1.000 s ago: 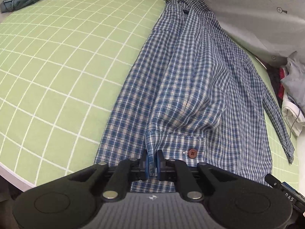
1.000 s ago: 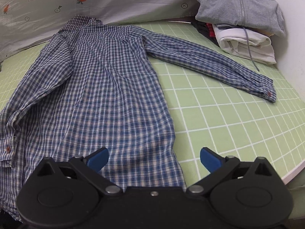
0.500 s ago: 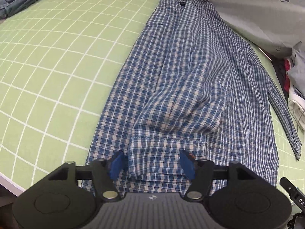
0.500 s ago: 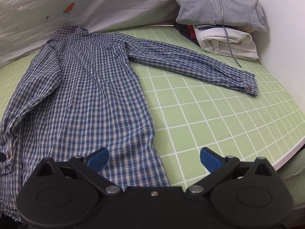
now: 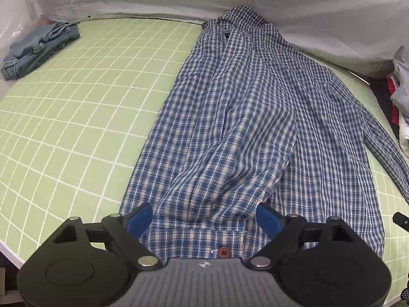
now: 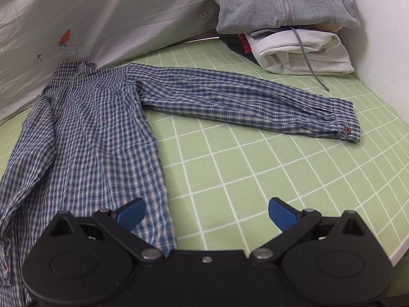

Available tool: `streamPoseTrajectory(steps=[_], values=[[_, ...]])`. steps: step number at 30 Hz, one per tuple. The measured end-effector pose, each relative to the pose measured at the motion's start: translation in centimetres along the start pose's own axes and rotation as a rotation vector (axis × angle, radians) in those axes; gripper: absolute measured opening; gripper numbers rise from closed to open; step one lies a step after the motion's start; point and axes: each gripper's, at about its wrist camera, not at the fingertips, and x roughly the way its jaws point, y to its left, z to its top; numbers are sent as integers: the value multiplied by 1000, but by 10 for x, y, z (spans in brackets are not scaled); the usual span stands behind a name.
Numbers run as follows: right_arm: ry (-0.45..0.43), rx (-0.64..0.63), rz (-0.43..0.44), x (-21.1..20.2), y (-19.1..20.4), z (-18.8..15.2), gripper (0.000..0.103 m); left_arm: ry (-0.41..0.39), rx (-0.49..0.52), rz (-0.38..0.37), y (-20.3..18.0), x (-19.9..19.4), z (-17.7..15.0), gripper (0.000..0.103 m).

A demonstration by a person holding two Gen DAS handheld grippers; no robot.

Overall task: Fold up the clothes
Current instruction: 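Grasp the other buttoned cuff with the right gripper, fold it across the body, release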

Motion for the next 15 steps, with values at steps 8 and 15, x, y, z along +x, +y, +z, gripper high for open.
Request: streamPoseTrajectory(steps=[8, 15], values=[[-37, 116, -119, 41, -56, 43, 103, 28, -11, 66, -18, 22, 17, 88], [-72, 292, -288, 74, -126, 76, 103, 50, -50, 133, -22, 41, 48, 89]])
